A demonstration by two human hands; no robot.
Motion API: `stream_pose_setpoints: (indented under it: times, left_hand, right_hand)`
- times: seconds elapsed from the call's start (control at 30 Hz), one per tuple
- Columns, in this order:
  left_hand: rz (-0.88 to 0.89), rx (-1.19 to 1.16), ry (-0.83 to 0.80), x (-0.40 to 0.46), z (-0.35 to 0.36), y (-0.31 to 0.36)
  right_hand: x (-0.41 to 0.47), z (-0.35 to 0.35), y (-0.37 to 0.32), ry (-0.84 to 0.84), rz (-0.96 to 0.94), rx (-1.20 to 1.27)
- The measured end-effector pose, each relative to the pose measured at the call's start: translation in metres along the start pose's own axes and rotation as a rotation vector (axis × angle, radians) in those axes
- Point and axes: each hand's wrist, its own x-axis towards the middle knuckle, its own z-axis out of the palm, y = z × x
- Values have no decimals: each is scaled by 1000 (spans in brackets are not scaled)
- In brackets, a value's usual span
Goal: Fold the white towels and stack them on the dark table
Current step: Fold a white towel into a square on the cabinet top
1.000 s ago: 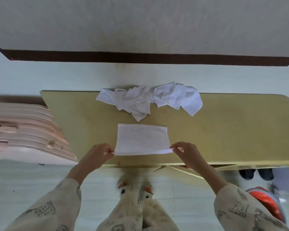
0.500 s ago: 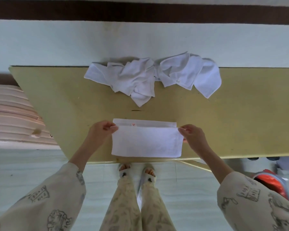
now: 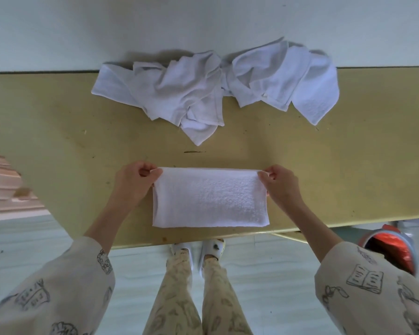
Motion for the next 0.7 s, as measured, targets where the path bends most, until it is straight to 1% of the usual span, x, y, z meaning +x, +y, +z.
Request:
stream_pose_setpoints:
  times: [0.3,0.7]
  left_hand:
    - [1,38,3,1,1,3]
    - [-9,-17,23,3,2,2]
  right_hand:
    - [3,3,-3,-1,19,-49]
    - [-1,5,-6,13,0,-78]
